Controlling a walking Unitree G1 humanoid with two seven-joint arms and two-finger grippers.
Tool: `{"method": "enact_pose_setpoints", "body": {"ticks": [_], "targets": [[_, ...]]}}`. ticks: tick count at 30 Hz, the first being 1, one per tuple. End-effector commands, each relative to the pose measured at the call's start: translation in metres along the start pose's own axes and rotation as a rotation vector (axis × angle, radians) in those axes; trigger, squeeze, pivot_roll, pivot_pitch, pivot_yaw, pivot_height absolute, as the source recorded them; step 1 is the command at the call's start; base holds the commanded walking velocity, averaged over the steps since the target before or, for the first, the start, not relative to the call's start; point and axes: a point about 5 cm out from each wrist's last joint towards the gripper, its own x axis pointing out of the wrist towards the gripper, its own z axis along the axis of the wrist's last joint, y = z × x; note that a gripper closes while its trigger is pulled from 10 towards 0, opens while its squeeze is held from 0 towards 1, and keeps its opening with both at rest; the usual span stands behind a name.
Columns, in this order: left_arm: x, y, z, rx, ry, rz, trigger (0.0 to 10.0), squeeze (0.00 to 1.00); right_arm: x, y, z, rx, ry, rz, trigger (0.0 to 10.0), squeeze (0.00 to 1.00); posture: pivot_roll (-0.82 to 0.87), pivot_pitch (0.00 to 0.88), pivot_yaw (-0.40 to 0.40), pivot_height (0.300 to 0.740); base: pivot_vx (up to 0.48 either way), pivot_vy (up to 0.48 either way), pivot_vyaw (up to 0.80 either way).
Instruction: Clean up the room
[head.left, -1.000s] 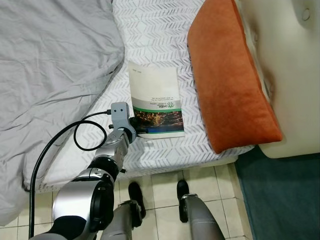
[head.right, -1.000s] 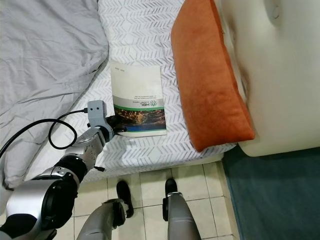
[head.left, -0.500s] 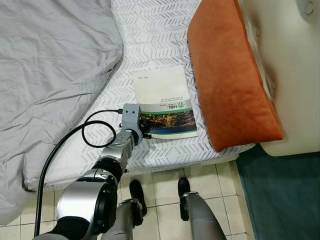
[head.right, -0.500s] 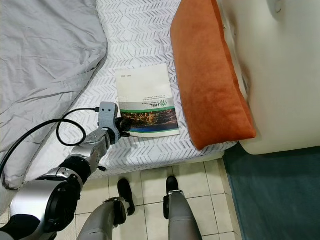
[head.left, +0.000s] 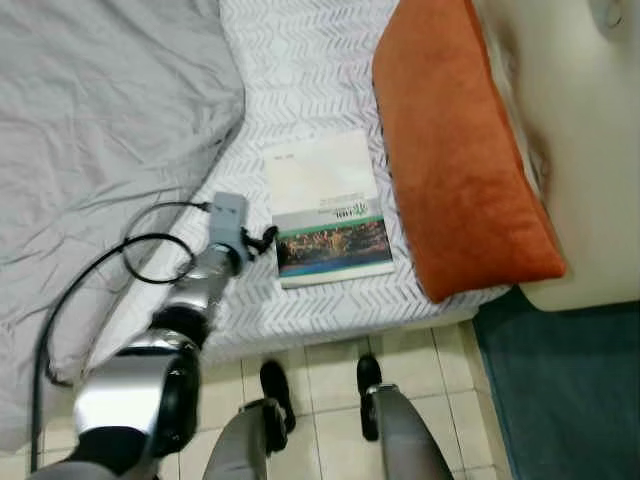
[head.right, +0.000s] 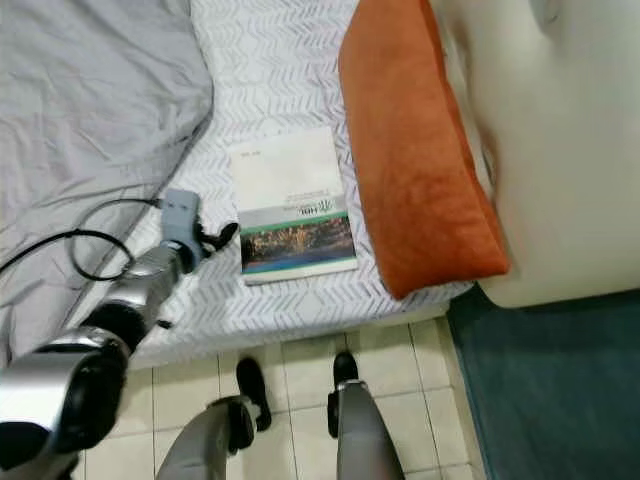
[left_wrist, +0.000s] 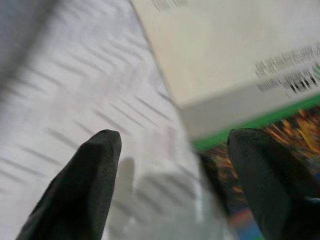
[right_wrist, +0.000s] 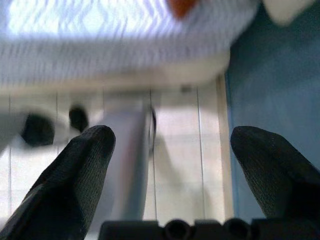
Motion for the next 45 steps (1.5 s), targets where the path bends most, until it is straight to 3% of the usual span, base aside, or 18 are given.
{"method": "enact_pose_setpoints", "body": {"ticks": [1,3,6,7,8,10,11,12,14,17,23,28,29,32,33,34,38,45], "targets": [[-0.009,0.008,-0.020,0.006,0.025,-0.030,10.0,1.00,0.018,-0.006,-0.015,0.048,0.032,-0.039,10.0,0.00,-0.37,0.413,0.094,0.740,0.000,0.000,0.00],[-0.012,0.008,-0.024,0.035,0.021,-0.065,10.0,1.00,0.026,-0.007,-0.014,0.071,0.010,-0.048,10.0,0.00,-0.36,0.398,0.097,0.740,0.000,0.000,0.00],[-0.022,-0.001,-0.042,0.074,-0.008,-0.184,10.0,1.00,0.069,-0.013,-0.011,0.141,-0.067,-0.060,10.0,0.00,-0.25,0.261,0.112,0.740,0.000,0.000,0.00],[-0.030,-0.008,-0.052,0.054,-0.026,-0.229,10.0,1.00,0.092,-0.017,-0.010,0.150,-0.097,-0.055,10.0,0.00,-0.19,0.197,0.113,0.740,0.000,0.000,0.00],[-0.030,-0.008,-0.052,0.054,-0.026,-0.229,10.0,1.00,0.092,-0.017,-0.010,0.150,-0.097,-0.055,10.0,0.00,-0.19,0.197,0.113,0.740,0.000,0.000,0.00],[-0.051,-0.018,-0.065,0.029,-0.066,-0.263,10.0,1.00,0.116,-0.019,-0.007,0.162,-0.127,-0.052,10.0,0.00,-0.15,0.139,0.108,0.740,0.000,0.000,0.00],[-0.051,-0.018,-0.065,0.029,-0.066,-0.263,10.0,1.00,0.116,-0.019,-0.007,0.162,-0.127,-0.052,10.0,0.00,-0.15,0.139,0.108,0.740,0.000,0.000,0.00],[-0.075,-0.031,-0.067,0.041,-0.134,-0.258,10.0,1.00,0.133,-0.022,-0.001,0.164,-0.164,-0.050,10.0,0.00,-0.10,0.072,0.092,0.740,0.000,0.000,0.00],[-0.083,-0.036,-0.068,0.036,-0.157,-0.247,10.0,1.00,0.139,-0.023,0.002,0.162,-0.178,-0.051,10.0,0.00,-0.09,0.058,0.089,0.740,0.000,0.000,0.00],[-0.110,-0.056,-0.079,0.068,-0.231,-0.145,10.0,1.00,0.161,-0.023,0.010,0.161,-0.229,-0.045,10.0,0.00,-0.04,0.000,0.052,0.740,0.000,0.000,0.00],[-0.134,-0.046,-0.081,0.064,-0.288,0.034,10.0,1.00,0.178,-0.029,0.027,0.215,-0.343,-0.097,10.0,0.00,-0.02,0.000,0.017,0.740,0.000,0.000,0.00],[-0.145,-0.041,-0.077,0.059,-0.295,0.099,10.0,1.00,0.174,-0.034,0.031,0.237,-0.382,-0.121,10.0,0.00,-0.01,0.000,0.007,0.740,0.000,0.000,0.00],[-0.152,-0.039,-0.099,0.007,-0.192,0.115,10.0,1.00,0.177,-0.029,0.024,0.224,-0.359,-0.076,10.0,0.00,-0.01,0.000,0.008,0.740,0.000,0.000,0.00],[-0.158,-0.032,-0.121,-0.073,-0.092,0.156,10.0,1.00,0.178,-0.027,0.019,0.197,-0.337,-0.053,10.0,0.00,-0.01,0.000,0.005,0.740,0.000,0.000,0.00],[-0.162,-0.027,-0.129,-0.106,-0.056,0.201,10.0,0.63,0.178,-0.028,0.015,0.188,-0.324,-0.049,10.0,0.00,-0.01,0.000,0.001,0.740,0.000,0.000,0.00],[-0.174,-0.018,-0.138,-0.142,-0.021,0.278,10.0,0.00,0.173,-0.028,0.008,0.181,-0.302,-0.036,10.0,0.00,-0.01,0.000,-0.006,0.740,0.000,0.000,0.00],[-0.183,-0.018,-0.139,-0.225,-0.028,0.341,10.0,0.00,0.172,-0.026,0.004,0.207,-0.311,-0.026,10.0,0.00,0.00,0.000,-0.010,0.740,0.000,0.000,0.00],[-0.163,-0.021,-0.145,-0.237,0.031,0.295,10.0,0.00,0.193,-0.029,0.012,0.206,-0.328,-0.029,10.0,0.00,0.00,0.000,-0.008,0.740,0.000,0.000,0.00]]}}
